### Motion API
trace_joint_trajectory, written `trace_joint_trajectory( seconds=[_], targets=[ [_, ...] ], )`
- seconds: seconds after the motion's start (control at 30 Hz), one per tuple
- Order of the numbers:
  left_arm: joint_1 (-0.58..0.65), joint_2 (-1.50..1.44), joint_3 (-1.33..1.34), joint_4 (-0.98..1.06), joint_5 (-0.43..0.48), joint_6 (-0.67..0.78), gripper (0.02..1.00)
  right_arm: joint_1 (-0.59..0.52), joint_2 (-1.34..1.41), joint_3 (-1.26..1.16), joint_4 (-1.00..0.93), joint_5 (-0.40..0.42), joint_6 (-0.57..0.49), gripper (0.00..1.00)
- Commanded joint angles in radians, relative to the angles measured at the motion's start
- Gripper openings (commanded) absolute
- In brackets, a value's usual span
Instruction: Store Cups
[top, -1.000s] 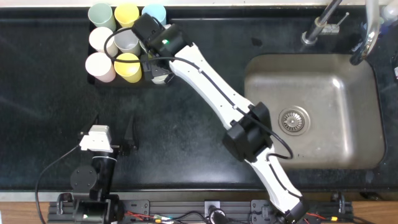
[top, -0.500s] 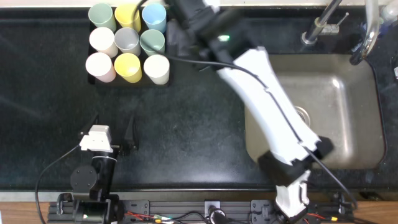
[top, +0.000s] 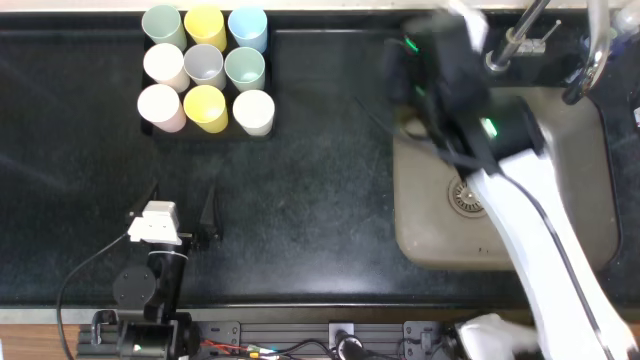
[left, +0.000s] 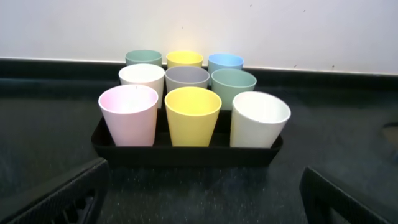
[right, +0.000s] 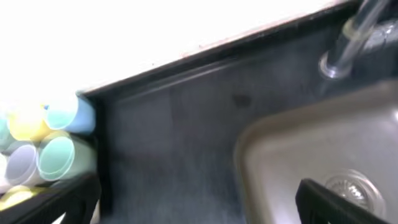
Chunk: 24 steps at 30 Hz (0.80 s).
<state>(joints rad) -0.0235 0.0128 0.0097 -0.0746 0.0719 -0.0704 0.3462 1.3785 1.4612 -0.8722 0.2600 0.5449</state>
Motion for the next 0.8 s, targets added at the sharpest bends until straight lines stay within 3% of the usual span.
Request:
trace_joint_trajectory(
  seconds=[0.03,0.17,0.47,0.8],
  targets=[
    [0.008,-0.010,-0.002,-0.003,0.006,0.018,1.000,-0.113,-0.192,-0.335,0.259,-0.029,-0.010,0.998],
    [0.008,-0.010,-0.002,-0.003,0.005,0.018,1.000,-0.193,-0.301,-0.548,0.410,-0.023,-0.009,0.996],
    [0.008,-0.010,-0.002,-0.003,0.005,0.018,1.000,-0.255,-0.518,-0.790,0.402,-0.024,-0.009,0.998],
    [0.008,-0.010,-0.002,-0.003,0.005,0.018,1.000,-0.356,-0.949,-1.056,0.417,-0.024,-0.009,0.998]
  ],
)
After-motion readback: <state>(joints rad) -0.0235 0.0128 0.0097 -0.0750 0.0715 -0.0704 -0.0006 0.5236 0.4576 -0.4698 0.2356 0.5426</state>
